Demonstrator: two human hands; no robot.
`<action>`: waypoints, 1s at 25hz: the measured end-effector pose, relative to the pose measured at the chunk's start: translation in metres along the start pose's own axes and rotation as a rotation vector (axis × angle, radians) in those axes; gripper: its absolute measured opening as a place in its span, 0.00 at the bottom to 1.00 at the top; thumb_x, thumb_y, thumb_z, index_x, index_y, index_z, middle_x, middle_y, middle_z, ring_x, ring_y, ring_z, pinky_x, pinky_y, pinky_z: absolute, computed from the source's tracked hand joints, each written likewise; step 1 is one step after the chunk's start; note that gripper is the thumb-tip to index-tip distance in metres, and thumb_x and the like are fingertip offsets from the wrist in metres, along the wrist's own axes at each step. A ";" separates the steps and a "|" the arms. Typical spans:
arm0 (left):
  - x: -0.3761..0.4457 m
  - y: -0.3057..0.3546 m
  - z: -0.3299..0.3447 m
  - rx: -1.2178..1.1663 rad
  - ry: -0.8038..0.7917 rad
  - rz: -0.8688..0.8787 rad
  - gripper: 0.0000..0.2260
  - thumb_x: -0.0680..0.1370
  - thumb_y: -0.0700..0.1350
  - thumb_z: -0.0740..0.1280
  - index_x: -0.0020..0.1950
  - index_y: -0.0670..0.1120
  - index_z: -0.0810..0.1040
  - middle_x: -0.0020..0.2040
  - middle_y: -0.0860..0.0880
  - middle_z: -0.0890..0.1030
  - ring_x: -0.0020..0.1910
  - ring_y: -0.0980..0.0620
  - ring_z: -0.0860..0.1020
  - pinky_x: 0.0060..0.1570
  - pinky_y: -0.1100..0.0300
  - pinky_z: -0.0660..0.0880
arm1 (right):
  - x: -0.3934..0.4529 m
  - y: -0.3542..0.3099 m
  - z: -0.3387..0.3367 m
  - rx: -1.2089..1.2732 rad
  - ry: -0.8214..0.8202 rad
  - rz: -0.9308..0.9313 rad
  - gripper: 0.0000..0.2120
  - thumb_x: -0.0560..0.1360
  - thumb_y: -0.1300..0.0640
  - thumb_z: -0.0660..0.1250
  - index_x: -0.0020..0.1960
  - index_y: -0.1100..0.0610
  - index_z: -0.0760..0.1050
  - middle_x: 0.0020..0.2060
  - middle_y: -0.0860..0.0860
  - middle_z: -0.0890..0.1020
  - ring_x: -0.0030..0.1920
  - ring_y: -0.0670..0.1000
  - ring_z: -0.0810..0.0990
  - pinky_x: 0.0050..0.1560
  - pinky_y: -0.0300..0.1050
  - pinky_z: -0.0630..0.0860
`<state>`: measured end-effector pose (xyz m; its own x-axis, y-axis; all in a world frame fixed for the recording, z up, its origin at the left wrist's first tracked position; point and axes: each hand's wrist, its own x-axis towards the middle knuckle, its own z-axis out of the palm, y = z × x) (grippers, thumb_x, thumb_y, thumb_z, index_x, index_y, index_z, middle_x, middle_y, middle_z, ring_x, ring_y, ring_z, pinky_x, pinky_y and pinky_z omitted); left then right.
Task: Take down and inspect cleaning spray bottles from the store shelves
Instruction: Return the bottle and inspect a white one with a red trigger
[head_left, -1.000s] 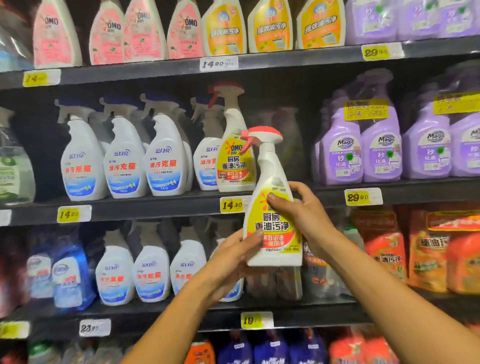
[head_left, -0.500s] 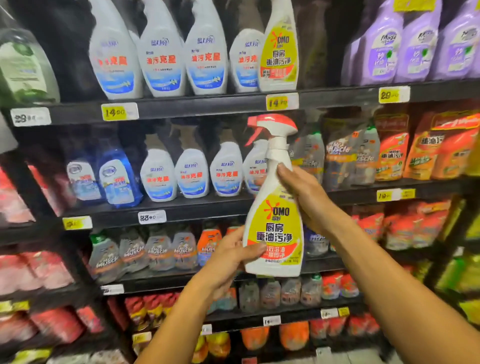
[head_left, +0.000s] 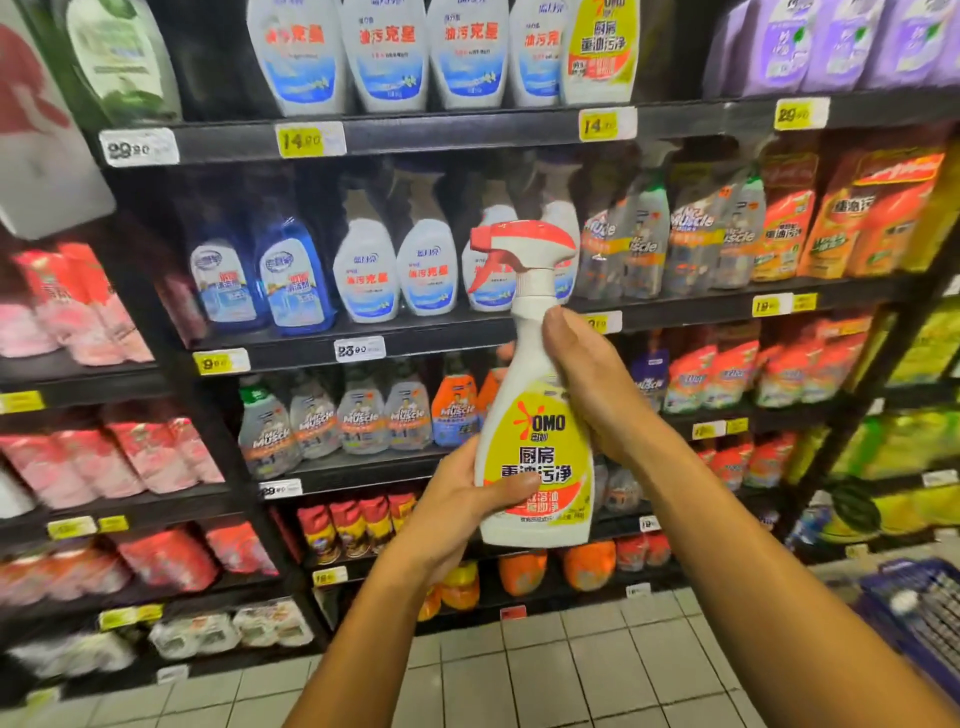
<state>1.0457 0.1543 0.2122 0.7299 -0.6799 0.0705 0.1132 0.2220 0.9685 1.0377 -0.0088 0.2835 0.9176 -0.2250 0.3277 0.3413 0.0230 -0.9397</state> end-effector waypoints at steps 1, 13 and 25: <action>-0.004 -0.001 0.000 -0.009 -0.006 -0.005 0.17 0.70 0.42 0.76 0.57 0.54 0.83 0.58 0.44 0.84 0.57 0.44 0.82 0.51 0.56 0.80 | -0.004 -0.002 0.002 0.032 -0.004 0.007 0.15 0.77 0.42 0.62 0.54 0.51 0.77 0.45 0.53 0.87 0.49 0.62 0.85 0.52 0.60 0.80; -0.028 0.008 0.037 -0.198 0.030 -0.107 0.19 0.75 0.48 0.65 0.63 0.42 0.77 0.58 0.42 0.83 0.57 0.44 0.82 0.51 0.53 0.81 | -0.023 -0.027 -0.021 0.133 0.002 0.209 0.16 0.80 0.45 0.65 0.54 0.58 0.78 0.40 0.54 0.86 0.36 0.52 0.85 0.38 0.46 0.82; -0.030 -0.014 0.047 0.081 0.052 -0.033 0.23 0.74 0.46 0.70 0.68 0.47 0.72 0.61 0.45 0.82 0.61 0.45 0.80 0.55 0.53 0.79 | -0.046 -0.043 -0.058 -0.197 -0.249 -0.038 0.09 0.80 0.57 0.66 0.59 0.56 0.77 0.43 0.44 0.85 0.42 0.40 0.83 0.41 0.33 0.76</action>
<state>0.9906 0.1387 0.2080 0.7608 -0.6483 0.0278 0.0841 0.1410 0.9864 0.9689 -0.0556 0.3033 0.9351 0.0235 0.3536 0.3520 -0.1757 -0.9193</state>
